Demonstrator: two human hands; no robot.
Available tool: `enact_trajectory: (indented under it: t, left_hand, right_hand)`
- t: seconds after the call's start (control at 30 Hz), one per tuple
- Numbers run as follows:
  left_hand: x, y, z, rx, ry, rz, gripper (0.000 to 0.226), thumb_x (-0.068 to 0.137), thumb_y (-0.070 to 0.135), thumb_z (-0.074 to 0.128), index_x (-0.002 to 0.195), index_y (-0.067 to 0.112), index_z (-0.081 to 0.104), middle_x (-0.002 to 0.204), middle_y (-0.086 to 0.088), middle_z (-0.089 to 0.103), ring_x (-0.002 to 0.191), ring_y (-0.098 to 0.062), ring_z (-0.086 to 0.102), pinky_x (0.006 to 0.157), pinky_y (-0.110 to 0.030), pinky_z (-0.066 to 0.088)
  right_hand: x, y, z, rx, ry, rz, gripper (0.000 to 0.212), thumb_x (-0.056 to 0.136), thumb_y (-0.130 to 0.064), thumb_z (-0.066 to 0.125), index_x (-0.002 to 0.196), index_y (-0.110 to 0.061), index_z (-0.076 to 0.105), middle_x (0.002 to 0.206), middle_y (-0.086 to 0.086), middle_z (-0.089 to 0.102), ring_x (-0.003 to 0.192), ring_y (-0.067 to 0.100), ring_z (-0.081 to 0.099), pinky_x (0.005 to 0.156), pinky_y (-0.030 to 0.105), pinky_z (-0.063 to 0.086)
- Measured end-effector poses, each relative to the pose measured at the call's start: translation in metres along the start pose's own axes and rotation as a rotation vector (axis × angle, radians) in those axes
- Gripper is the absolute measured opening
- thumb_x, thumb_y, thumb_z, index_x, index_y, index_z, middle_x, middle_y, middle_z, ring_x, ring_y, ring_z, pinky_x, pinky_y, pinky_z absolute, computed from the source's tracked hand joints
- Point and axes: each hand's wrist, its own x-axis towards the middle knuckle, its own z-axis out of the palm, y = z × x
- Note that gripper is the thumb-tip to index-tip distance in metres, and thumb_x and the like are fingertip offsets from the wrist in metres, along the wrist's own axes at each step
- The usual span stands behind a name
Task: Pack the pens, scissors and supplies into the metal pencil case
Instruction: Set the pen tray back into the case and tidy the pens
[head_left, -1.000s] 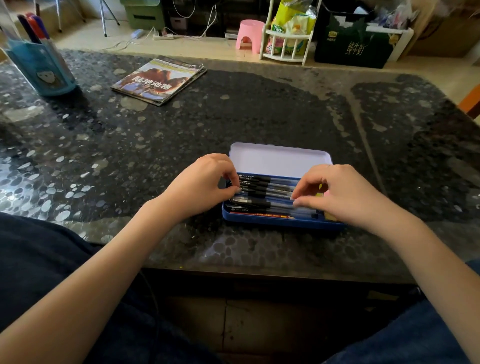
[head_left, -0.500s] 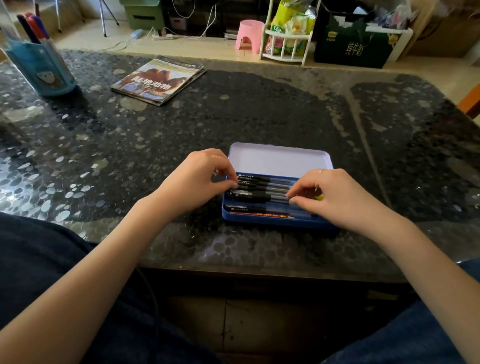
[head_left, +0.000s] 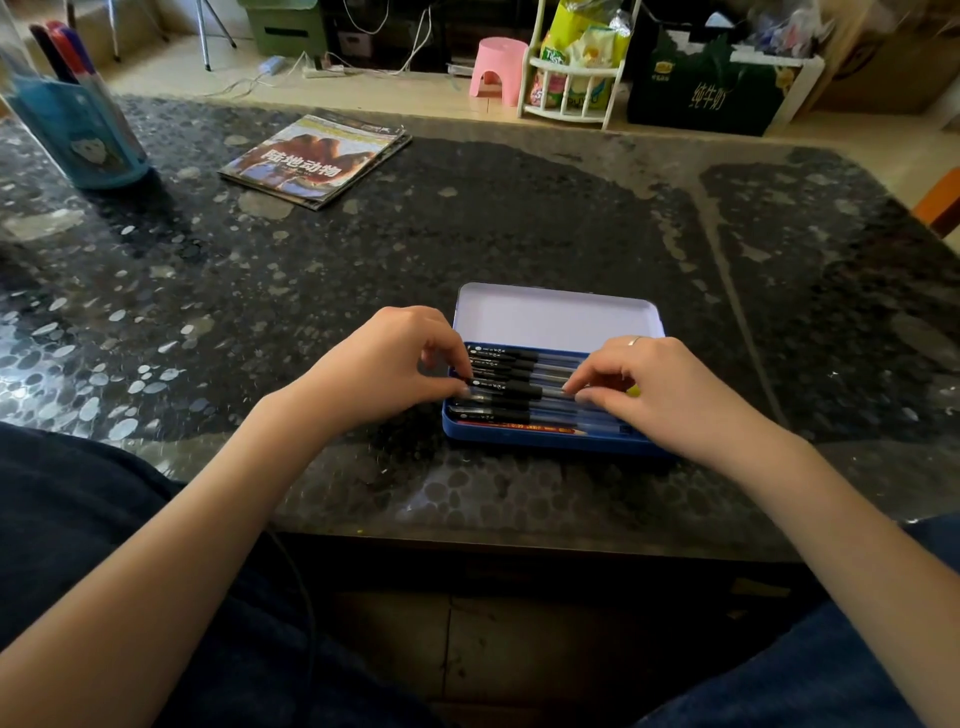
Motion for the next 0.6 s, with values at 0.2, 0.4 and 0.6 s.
enact_trajectory:
  t: [0.2,0.4,0.6]
  left_hand:
    - [0.001,0.000,0.004,0.005,0.029,-0.004,0.006,0.075,0.027,0.075,0.079,0.022,0.073,0.079,0.007,0.061,0.069,-0.002,0.054,0.062,-0.011,0.038]
    - [0.000,0.001,0.001,0.031,0.013,-0.002,0.005,0.078,0.025,0.073,0.080,0.021,0.071,0.082,0.005,0.061,0.073,-0.003,0.054,0.069,-0.022,0.046]
    - [0.001,0.001,-0.003,0.019,0.004,-0.038,0.007,0.075,0.023,0.075,0.075,0.022,0.068,0.080,0.007,0.061,0.074,-0.007,0.056,0.063,-0.011,0.039]
  right_hand:
    - [0.001,-0.002,0.010,0.018,0.050,-0.048,0.011,0.086,-0.015,0.066,0.085,-0.026,0.066,0.084,-0.009,0.062,0.080,0.004,0.056,0.075,0.023,0.049]
    - [0.003,-0.004,0.016,-0.022,0.098,-0.094,0.009,0.087,-0.014,0.065,0.090,-0.021,0.070,0.088,-0.007,0.063,0.087,0.009,0.056,0.080,0.025,0.047]
    - [0.003,-0.007,0.017,-0.019,0.124,-0.121,0.012,0.086,-0.010,0.065,0.093,-0.017,0.073,0.092,-0.001,0.068,0.090,0.013,0.058,0.081,0.026,0.047]
